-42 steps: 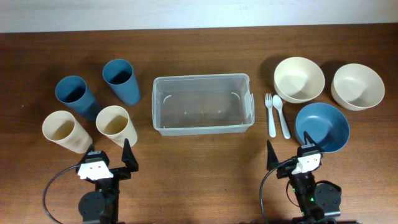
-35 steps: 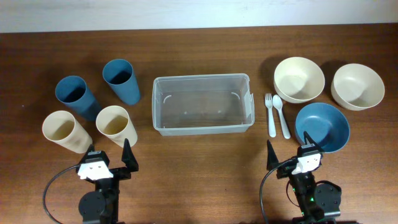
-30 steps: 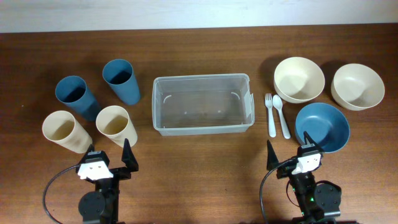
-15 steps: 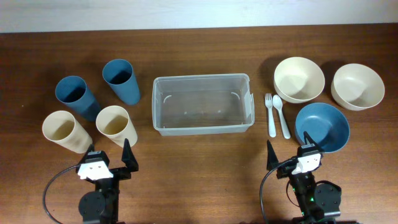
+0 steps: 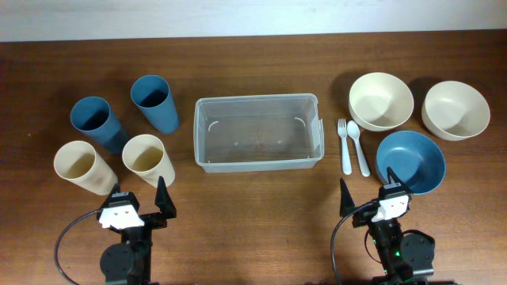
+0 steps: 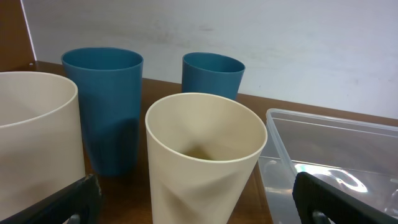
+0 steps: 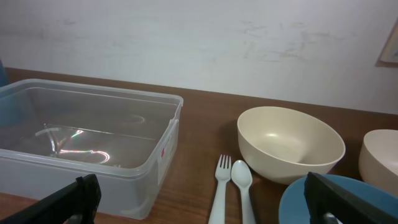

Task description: Pack container

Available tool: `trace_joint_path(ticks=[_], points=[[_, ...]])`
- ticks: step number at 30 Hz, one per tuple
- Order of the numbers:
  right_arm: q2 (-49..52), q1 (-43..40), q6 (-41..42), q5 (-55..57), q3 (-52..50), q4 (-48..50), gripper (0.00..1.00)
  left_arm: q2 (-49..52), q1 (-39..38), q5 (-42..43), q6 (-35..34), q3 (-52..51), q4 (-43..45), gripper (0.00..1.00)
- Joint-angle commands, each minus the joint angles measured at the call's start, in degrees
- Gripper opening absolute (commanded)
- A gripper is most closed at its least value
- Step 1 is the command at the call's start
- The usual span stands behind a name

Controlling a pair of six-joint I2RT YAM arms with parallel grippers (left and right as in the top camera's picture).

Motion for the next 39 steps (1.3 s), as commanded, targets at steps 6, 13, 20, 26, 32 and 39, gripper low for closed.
trace_joint_path(ticks=[6, 13, 20, 26, 32, 39], points=[[-0.44, -0.37, 0.02, -0.15, -0.28, -0.31, 0.99, -0.48, 0.17, 0.48, 0.94, -0.24, -0.13, 1.00], [-0.44, -0.37, 0.02, -0.15, -0.28, -0.31, 0.99, -0.48, 0.13, 12.63, 0.94, -0.22, 1.14, 1.00], [-0.44, -0.37, 0.02, -0.15, -0.28, -0.31, 0.99, 0.07, 0.13, 24.37, 0.92, 4.33, 3.28, 0.99], [-0.44, -0.37, 0.02, -0.15, -0.28, -0.31, 0.99, 8.85, 0.13, 21.40, 1.40, 18.62, -0.26, 1.00], [-0.44, -0.37, 0.02, -0.15, -0.28, -0.31, 0.99, 28.83, 0.13, 24.04, 2.14, 38.62, -10.73, 1.00], [-0.44, -0.37, 0.02, -0.15, -0.28, -0.31, 0.99, 56.28, -0.35, 27.89, 15.10, 73.42, -45.24, 0.99]])
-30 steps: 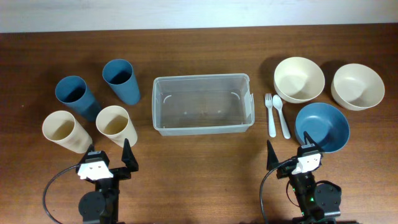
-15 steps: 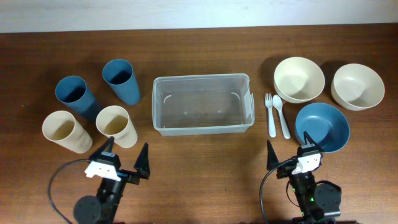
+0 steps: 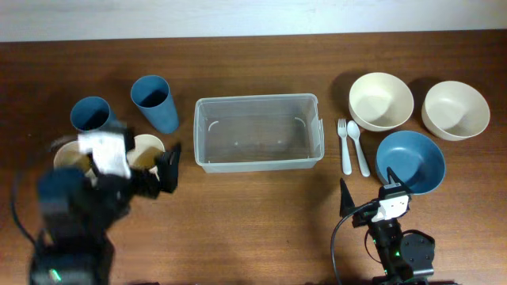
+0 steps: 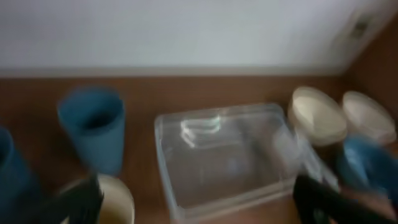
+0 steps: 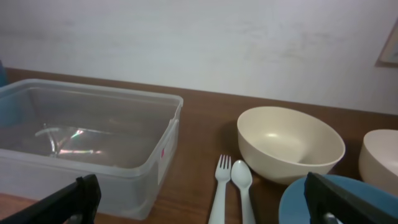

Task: Pack container
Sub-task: 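Move the left gripper to the front-right cream cup and grasp it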

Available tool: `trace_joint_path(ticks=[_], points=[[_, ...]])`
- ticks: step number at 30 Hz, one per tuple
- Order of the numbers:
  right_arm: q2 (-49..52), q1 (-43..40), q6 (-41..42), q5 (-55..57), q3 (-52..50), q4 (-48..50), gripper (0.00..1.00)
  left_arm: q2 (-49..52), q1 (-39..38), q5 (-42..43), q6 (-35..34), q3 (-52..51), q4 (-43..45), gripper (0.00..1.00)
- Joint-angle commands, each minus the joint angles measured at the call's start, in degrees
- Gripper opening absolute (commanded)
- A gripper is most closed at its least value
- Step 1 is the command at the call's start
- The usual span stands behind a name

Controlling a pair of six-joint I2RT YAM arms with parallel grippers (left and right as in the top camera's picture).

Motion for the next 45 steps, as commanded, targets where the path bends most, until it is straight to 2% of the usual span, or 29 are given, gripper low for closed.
trace_joint_path(ticks=[1, 4, 7, 10, 21, 33, 35, 40, 45], points=[[-0.44, -0.37, 0.04, -0.17, -0.28, -0.31, 0.99, 12.15, -0.68, 1.77, 11.19, 17.84, -14.34, 1.00], [-0.44, -0.37, 0.04, -0.17, -0.28, -0.31, 0.99, 21.81, -1.86, -1.44, 12.52, 32.59, -30.23, 0.99], [-0.44, -0.37, 0.04, -0.17, -0.28, -0.31, 0.99, 29.14, -2.71, -3.37, 12.52, 43.21, -40.61, 1.00], [-0.44, -0.37, 0.04, -0.17, -0.28, -0.31, 0.99, 33.83, -3.69, -3.54, 12.50, 48.63, -46.53, 1.00], [-0.44, -0.37, 0.04, -0.15, -0.28, -0.31, 0.99, 40.61, -4.63, -2.08, 10.95, 49.00, -46.53, 0.99], [-0.44, -0.37, 0.04, -0.15, -0.28, -0.31, 0.99, 41.62, -4.63, -1.64, 10.45, 49.00, -45.92, 1.00], [-0.44, -0.37, 0.04, -0.17, -0.28, -0.31, 0.99, 41.70, -4.66, -5.16, 7.69, 48.81, -46.36, 1.00], [-0.44, -0.37, 0.04, -0.17, -0.28, -0.31, 0.99, 42.62, -5.92, -20.61, -0.22, 46.97, -46.34, 1.00], [-0.44, -0.37, 0.04, -0.17, -0.28, -0.31, 0.99, 44.48, -7.98, -21.79, -0.96, 44.65, -45.24, 1.00]])
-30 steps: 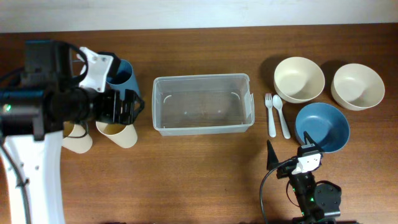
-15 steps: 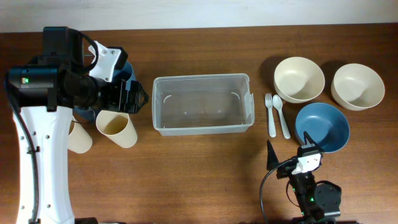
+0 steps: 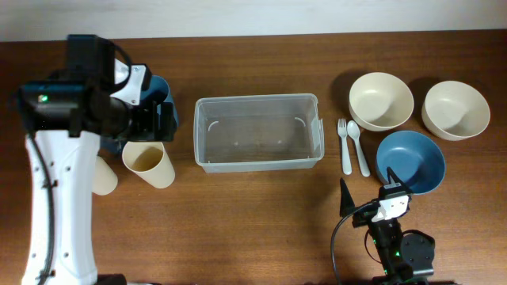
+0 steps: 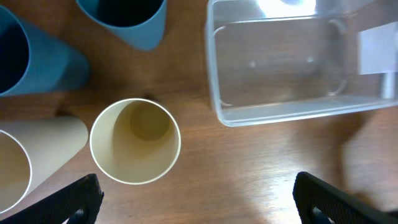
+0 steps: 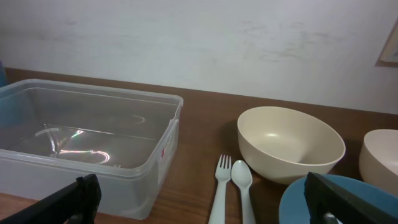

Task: Pack container
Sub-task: 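Move the left gripper to the front-right cream cup and grasp it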

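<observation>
The clear plastic container (image 3: 259, 132) stands empty mid-table; it also shows in the left wrist view (image 4: 292, 62) and the right wrist view (image 5: 81, 137). A cream cup (image 3: 146, 162) stands upright left of it, seen from above in the wrist view (image 4: 135, 141). A second cream cup (image 4: 31, 149) and two blue cups (image 4: 37, 56) are beside it. My left gripper (image 3: 154, 120) hangs open above the cups, pointing down, holding nothing (image 4: 199, 205). My right gripper (image 3: 369, 198) rests open at the front edge (image 5: 202, 205).
Right of the container lie a white fork (image 3: 343, 146) and spoon (image 3: 358, 148). Behind them stand two cream bowls (image 3: 381, 100), (image 3: 455, 109), and a blue bowl (image 3: 410, 162) sits nearer the right gripper. My raised left arm covers part of the blue cups.
My left arm has gone from low by the front cream cup to higher and farther back over the cups, its camera now looking straight down. The right arm and all objects stayed put.
Both arms first rested at the table's front edge with open grippers, the left one facing the cups. Then the left arm was lifted off its rest beside the cream cups. Now it hovers over the cup group, still open and empty.
</observation>
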Available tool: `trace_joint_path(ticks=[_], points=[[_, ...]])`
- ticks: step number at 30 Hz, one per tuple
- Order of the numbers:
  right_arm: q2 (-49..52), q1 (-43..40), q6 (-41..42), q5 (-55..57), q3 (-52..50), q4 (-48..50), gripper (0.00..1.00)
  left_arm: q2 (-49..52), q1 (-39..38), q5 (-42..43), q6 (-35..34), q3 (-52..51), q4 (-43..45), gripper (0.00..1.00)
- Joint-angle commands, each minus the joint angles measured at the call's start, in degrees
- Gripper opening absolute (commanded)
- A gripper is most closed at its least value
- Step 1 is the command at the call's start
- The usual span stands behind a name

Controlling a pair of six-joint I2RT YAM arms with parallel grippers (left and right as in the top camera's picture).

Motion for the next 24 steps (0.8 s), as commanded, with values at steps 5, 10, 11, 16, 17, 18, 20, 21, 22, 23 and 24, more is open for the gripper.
trace_joint_path(ticks=[5, 10, 11, 16, 17, 18, 20, 21, 22, 23, 24], points=[[-0.44, -0.37, 0.09, -0.15, -0.26, -0.33, 0.98, 3.56, -3.41, -5.75, -2.62, -5.84, 1.92, 1.00], [-0.44, -0.37, 0.09, -0.15, -0.26, -0.33, 0.99, 5.44, -5.70, -8.28, -2.97, -10.25, 5.09, 0.99], [-0.44, -0.37, 0.09, -0.15, -0.26, -0.33, 0.99, 5.77, -5.95, -8.66, -4.00, -10.78, 5.68, 0.98], [-0.44, -0.37, 0.09, -0.15, -0.26, -0.33, 0.99, 7.82, -5.99, -11.08, -8.13, -11.23, 5.88, 0.97], [-0.44, -0.37, 0.09, -0.15, -0.26, -0.33, 0.99, 8.26, -5.99, -12.00, -8.74, -11.28, 5.62, 0.97], [-0.44, -0.37, 0.09, -0.15, -0.26, -0.33, 0.99, 8.57, -5.99, -12.98, -9.25, -11.41, 5.42, 0.97], [-0.44, -0.37, 0.09, -0.15, -0.26, -0.33, 0.99, 9.18, -5.99, -13.92, -9.94, -11.89, 5.42, 0.97], [-0.44, -0.37, 0.09, -0.15, -0.26, -0.33, 0.99, 9.44, -5.99, -14.34, -10.56, -12.11, 5.44, 0.97], [-0.44, -0.37, 0.09, -0.15, -0.26, -0.33, 0.99, 9.66, -5.99, -14.45, -10.78, -12.52, 5.66, 0.97], [-0.44, -0.37, 0.09, -0.15, -0.26, -0.33, 0.99, 9.81, -5.99, -14.45, -10.97, -12.98, 5.88, 0.97], [-0.44, -0.37, 0.09, -0.15, -0.26, -0.33, 0.99, 9.94, -5.99, -14.47, -11.30, -13.60, 6.16, 0.97]])
